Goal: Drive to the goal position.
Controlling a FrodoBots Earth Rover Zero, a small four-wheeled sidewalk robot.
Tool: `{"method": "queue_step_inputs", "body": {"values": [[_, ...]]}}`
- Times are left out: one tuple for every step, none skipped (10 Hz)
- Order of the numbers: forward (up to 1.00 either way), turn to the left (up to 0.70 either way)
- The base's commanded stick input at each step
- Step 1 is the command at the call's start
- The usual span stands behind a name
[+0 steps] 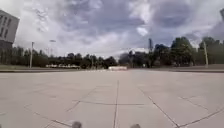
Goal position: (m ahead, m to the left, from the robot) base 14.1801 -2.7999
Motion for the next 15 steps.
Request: {"method": "queue_step_inputs", "body": {"values": [[0.7,0.0],[0.7,0.0],[0.7,0.0],[0.7,0.0],[0.7,0.0],[0.7,0.0],[0.7,0.0],[0.7,0.0],[0.7,0.0],[0.7,0.0],[0.7,0.0],[0.7,0.0],[0.7,0.0],[0.7,0.0],[0.7,0.0]]}}
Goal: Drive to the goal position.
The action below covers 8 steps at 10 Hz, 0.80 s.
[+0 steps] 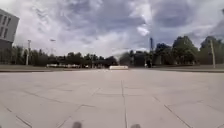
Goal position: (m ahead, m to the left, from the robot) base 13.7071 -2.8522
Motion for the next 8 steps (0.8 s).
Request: {"method": "queue_step_inputs", "body": {"values": [[0.7,0.0],[0.7,0.0],[0.7,0.0],[0.7,0.0],[0.7,0.0],[0.7,0.0],[0.7,0.0],[0.7,0.0]]}}
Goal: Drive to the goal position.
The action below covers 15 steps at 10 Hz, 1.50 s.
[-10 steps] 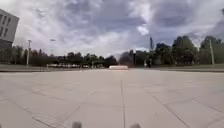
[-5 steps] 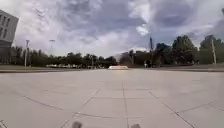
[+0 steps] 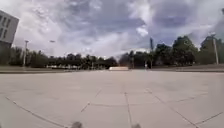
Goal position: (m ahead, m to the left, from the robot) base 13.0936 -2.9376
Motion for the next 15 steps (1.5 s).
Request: {"method": "queue_step_inputs", "body": {"values": [[0.7,0.0],[0.7,0.0],[0.7,0.0],[0.7,0.0],[0.7,0.0],[0.7,0.0],[0.7,0.0],[0.7,0.0],[0.7,0.0],[0.7,0.0],[0.7,0.0],[0.7,0.0],[0.7,0.0],[0.7,0.0],[0.7,0.0]]}}
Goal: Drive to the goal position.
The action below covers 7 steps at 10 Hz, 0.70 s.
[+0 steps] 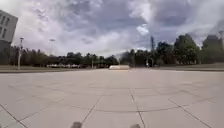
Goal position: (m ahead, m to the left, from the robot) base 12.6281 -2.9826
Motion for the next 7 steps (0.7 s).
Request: {"method": "queue_step_inputs", "body": {"values": [[0.7,0.0],[0.7,0.0],[0.7,0.0],[0.7,0.0],[0.7,0.0],[0.7,0.0],[0.7,0.0]]}}
